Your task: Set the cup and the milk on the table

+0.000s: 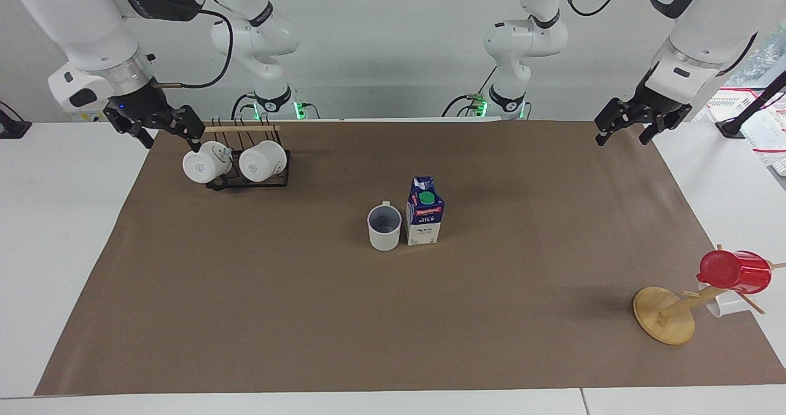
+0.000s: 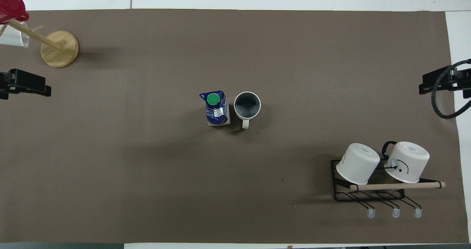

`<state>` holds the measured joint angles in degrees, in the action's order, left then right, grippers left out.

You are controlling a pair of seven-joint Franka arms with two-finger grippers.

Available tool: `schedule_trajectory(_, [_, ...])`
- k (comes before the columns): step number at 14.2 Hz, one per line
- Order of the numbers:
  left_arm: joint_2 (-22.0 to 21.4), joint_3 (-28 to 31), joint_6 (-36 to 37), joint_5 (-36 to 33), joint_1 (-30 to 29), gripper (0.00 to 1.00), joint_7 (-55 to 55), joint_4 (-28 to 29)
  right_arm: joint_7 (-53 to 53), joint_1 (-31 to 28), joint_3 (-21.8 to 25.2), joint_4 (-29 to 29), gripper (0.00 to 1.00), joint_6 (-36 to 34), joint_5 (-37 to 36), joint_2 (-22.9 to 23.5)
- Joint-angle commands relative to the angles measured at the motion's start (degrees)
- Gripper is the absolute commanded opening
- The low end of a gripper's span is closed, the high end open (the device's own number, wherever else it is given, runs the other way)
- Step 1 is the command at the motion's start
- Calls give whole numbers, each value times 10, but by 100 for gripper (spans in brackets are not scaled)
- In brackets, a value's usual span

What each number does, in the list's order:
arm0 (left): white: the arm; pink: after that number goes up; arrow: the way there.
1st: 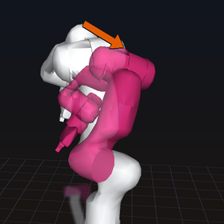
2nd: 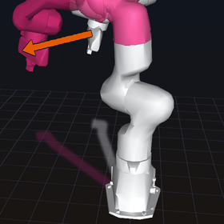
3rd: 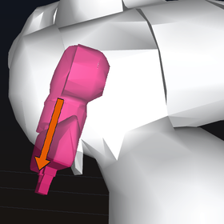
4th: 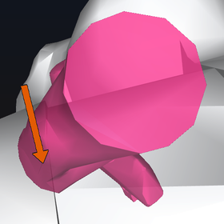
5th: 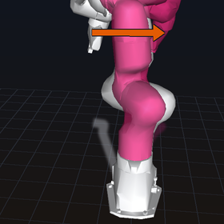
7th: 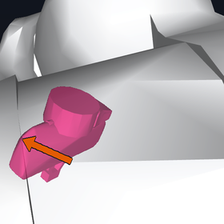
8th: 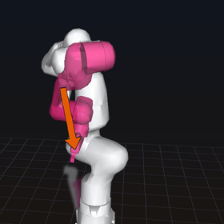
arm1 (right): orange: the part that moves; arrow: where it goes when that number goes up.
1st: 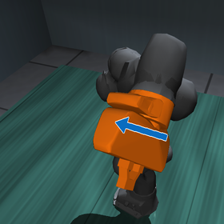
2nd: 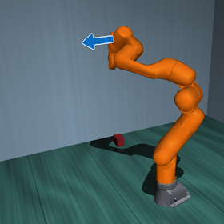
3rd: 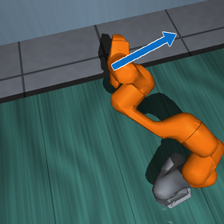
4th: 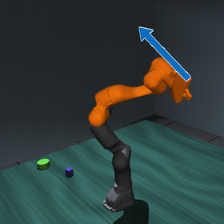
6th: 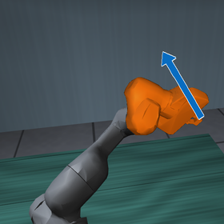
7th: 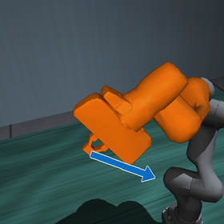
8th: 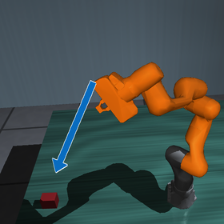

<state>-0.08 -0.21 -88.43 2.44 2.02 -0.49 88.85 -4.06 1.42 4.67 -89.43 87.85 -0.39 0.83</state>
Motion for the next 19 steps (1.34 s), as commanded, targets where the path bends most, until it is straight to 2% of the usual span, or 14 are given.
schedule_trajectory(1, [-2,-2,11,7,-3,100,9,-3,-3,-1,-4,-19,100,7,-4,-15])
schedule_trajectory(19, [-8,-2,-2,6,-4,100,6,13,13,7,-5,-20,100,12,-13,-15])
